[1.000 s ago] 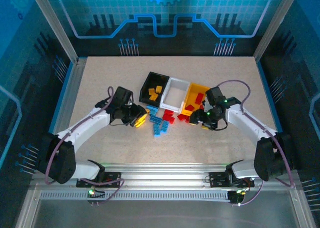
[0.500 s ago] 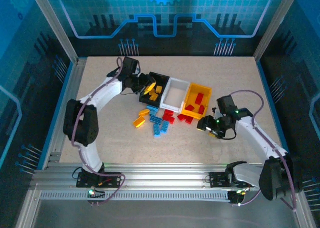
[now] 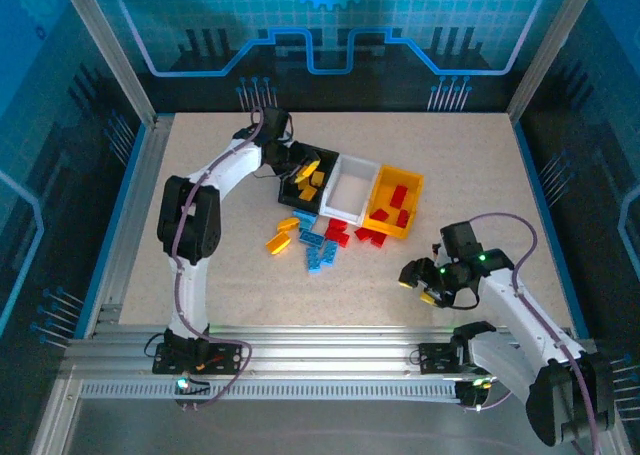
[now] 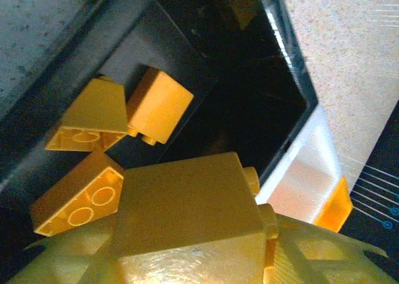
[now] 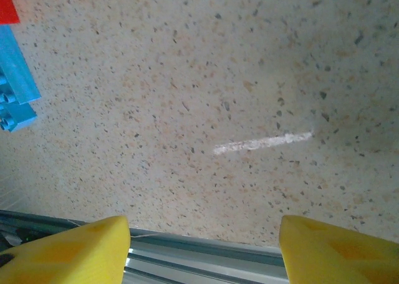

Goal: Sort the legos into containers by color

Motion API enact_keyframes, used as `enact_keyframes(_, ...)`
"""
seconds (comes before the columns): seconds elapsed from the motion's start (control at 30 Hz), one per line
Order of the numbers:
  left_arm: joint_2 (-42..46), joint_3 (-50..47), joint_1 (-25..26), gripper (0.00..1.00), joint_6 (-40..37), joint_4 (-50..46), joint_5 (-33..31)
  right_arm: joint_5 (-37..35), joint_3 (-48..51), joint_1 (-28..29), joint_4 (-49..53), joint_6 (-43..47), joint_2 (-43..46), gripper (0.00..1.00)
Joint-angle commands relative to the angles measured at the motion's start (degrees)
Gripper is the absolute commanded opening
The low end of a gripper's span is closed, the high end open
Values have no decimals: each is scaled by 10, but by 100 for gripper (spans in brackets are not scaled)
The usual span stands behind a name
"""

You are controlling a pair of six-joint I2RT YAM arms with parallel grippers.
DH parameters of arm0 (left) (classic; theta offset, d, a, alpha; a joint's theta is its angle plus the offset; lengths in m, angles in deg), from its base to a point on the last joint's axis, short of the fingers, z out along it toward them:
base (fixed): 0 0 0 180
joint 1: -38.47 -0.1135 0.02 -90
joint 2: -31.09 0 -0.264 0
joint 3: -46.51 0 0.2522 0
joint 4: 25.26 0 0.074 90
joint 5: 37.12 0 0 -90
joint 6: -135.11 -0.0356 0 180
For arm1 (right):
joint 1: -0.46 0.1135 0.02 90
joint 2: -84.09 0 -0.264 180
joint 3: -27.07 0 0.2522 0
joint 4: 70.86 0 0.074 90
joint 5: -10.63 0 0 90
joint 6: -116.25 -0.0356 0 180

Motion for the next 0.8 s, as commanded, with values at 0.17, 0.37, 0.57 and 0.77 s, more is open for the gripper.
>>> enact_keyframes(0.17, -23, 17, -8, 59, 0, -16, 9, 10, 32, -2, 26, -28, 28, 66)
enact_keyframes(0.37, -1, 3, -8, 69, -5, -18, 7, 15, 40, 6, -11, -48, 21, 66)
enact_keyframes(0.57, 71, -56, -8, 74, -12, -13, 10, 5, 0, 55, -72, -56, -64, 67)
enact_keyframes(0.77, 176, -151, -8, 76, -41, -21, -5, -9, -75, 101, -112, -30, -194, 67)
